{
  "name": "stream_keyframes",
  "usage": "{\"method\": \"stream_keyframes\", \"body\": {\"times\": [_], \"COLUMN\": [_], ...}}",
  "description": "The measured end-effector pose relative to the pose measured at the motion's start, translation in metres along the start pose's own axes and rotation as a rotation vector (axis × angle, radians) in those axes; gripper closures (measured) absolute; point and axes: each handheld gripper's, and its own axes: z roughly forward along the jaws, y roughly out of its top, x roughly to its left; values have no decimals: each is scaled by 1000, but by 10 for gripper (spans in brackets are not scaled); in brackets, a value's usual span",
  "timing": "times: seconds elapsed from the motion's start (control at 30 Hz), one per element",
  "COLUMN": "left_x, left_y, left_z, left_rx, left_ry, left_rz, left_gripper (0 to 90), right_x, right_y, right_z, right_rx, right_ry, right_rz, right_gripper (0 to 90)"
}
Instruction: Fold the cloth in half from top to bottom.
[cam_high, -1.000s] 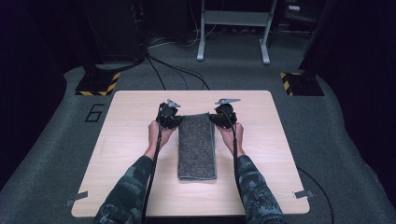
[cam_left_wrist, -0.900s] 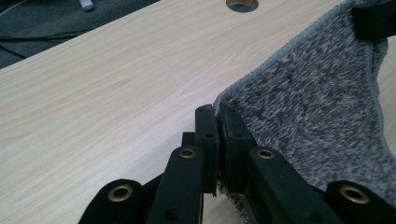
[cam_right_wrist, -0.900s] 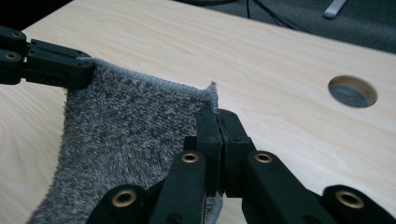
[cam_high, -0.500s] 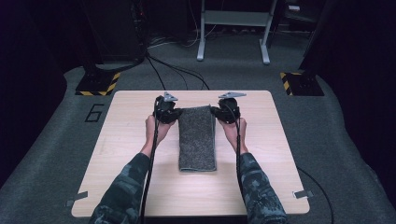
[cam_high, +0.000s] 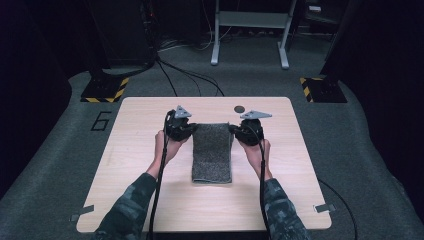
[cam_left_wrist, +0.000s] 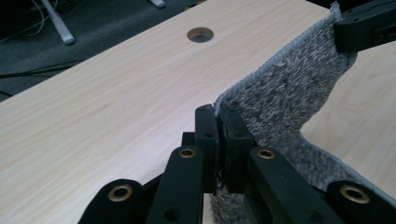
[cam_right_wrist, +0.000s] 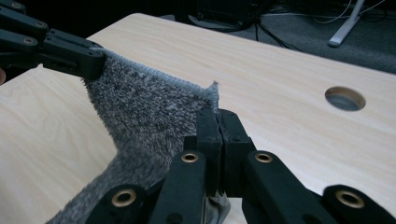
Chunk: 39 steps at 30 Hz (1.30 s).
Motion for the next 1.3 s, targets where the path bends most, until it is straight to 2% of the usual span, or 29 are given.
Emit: {"method": "stream_keyframes", "body": {"times": [0.2, 0.27, 0.6, 0.7, 0.8, 1.03, 1.07, 1.13, 1.17, 1.2, 1.23, 1.3], "left_x": [-9, -14, -24, -29, -36, -42, -42, -43, -44, -46, -46, -47], "left_y": [-18, -27, -48, -57, -71, -84, -86, -91, -94, -99, -99, -103], "left_z": [-2, -2, -6, -6, -2, -3, -3, -4, -5, -9, -9, -16], "left_rx": [13, 19, 33, 52, 73, 94, 98, 114, 128, 137, 137, 134], "left_ry": [-26, -38, -77, -91, -112, -139, -148, -181, -192, -207, -207, -211], "left_rz": [4, 7, 10, 14, 6, 6, 6, -23, -25, -38, -38, -48], "left_gripper": [866, 866, 860, 857, 855, 839, 827, 756, 693, 580, 548, 512], "right_x": [10, 12, 26, 32, 34, 35, 35, 36, 36, 37, 37, 36], "right_y": [-26, -31, -54, -69, -81, -96, -98, -102, -104, -108, -108, -112], "right_z": [-7, -8, -19, -19, -20, -20, -21, -23, -25, -31, -31, -39], "right_rx": [25, 29, 44, 87, 96, 117, 121, 127, 131, 133, 133, 125], "right_ry": [23, 27, 47, 47, 57, 69, 74, 77, 76, 82, 82, 93], "right_rz": [-17, -22, -45, -74, -63, -43, -41, -42, -43, -36, -36, -29], "right_gripper": [890, 890, 888, 886, 886, 882, 879, 877, 875, 849, 849, 790]}}
